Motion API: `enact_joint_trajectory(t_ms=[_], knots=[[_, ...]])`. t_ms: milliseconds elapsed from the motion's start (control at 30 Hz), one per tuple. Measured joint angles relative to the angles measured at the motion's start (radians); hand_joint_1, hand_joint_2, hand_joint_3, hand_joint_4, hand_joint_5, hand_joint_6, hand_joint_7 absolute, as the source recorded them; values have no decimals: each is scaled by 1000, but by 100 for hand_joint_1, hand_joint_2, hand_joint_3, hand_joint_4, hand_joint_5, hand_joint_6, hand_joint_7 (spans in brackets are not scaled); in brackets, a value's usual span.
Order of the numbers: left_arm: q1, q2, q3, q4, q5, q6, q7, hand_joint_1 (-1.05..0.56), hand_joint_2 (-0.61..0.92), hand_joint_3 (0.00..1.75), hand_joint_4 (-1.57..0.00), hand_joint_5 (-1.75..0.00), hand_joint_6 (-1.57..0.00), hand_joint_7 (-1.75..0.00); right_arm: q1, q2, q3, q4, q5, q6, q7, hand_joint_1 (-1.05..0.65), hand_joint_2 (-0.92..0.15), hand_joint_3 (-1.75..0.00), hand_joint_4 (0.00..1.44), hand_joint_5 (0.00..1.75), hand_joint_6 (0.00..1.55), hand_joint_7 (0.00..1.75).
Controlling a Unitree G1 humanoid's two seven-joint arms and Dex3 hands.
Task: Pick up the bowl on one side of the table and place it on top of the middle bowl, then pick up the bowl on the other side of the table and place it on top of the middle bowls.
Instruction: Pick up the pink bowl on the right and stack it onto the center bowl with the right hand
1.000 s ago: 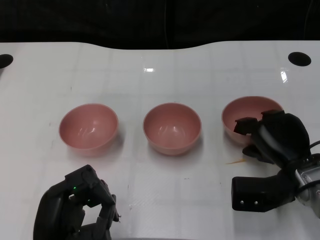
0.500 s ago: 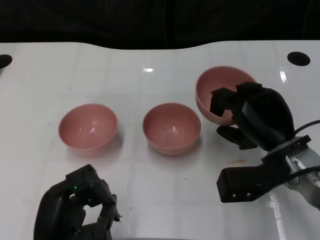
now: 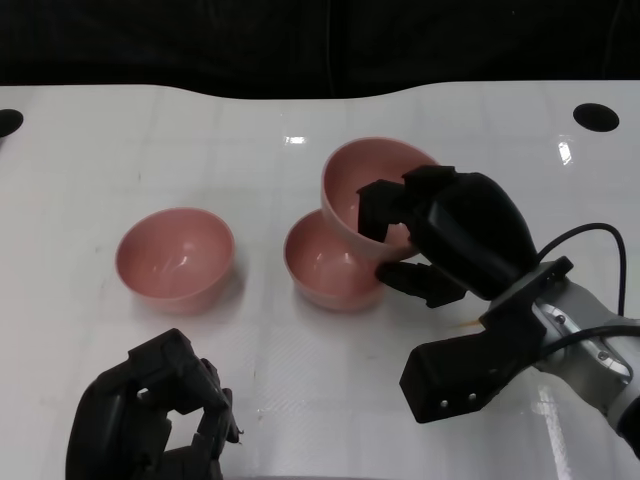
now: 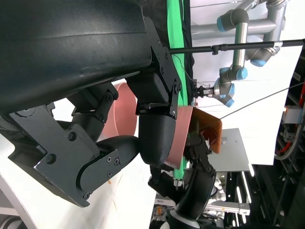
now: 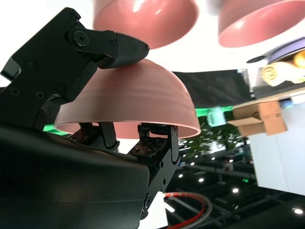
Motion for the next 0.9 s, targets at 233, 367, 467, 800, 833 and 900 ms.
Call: enact_joint_trajectory(t_ms=[233,367,467,800,833,900], knots=[[2,0,-1,0,0,0,-1,-15,42,123,-91,-162,-87,-140,-46,42,19,83,-2,-2,30,-19,-40,-119,91,175,73,175],[2,0,-2,0,2,-2,-1,-15,41,124,-92,-162,-87,-141,-84,66,32,152,-7,1,33,-21,-43,-114,90,175,72,175],[3,0,-4,0,8,-2,-1,-15,42,125,-92,-162,-87,-141,-106,84,54,206,-12,0,31,-22,-45,-112,89,175,71,175],[3,-2,-5,0,8,-3,0,-13,42,127,-92,-162,-88,-139,-185,130,102,359,-22,11,73,-28,-68,-63,82,123,99,40],[3,-2,-6,0,8,-3,0,-13,42,128,-91,-162,-88,-139,-189,132,107,365,-25,24,86,-32,-76,-46,73,96,92,21],[3,-3,-7,0,9,-4,0,-13,41,129,-91,-163,-88,-139,-197,133,125,377,-30,51,117,-39,-87,-24,68,63,84,6]])
